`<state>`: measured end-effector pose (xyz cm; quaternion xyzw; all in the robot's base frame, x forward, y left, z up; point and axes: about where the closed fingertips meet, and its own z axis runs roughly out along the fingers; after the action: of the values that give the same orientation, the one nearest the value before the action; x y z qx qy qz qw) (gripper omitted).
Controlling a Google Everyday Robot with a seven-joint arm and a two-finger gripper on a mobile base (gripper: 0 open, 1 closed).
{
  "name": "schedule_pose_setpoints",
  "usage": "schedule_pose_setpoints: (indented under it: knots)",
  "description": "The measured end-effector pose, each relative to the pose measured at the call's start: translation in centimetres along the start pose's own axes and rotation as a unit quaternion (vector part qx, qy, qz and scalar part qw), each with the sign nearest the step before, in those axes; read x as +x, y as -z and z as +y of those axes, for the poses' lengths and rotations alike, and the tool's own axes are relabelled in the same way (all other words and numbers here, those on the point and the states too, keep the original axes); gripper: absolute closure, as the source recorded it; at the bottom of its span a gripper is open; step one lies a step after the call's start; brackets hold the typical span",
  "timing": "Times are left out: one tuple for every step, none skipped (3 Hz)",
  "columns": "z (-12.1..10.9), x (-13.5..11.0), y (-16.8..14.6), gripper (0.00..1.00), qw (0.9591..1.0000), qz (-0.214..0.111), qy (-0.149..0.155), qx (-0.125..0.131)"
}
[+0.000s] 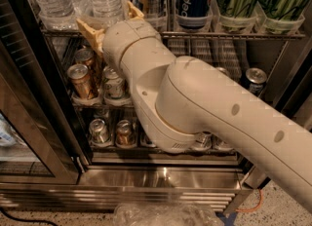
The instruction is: Pick water bottle from top shelf of fridge
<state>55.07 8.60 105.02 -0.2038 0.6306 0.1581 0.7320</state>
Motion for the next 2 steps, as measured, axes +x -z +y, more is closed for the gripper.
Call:
schedule_pose_setpoints:
  knots:
    - [-0.19, 0.23, -1.06, 0.31, 1.0, 0.0, 0.001, -0.002]
    - [-0.36, 0.17, -1.69, 0.32, 1.0, -0.004, -0.005, -0.002]
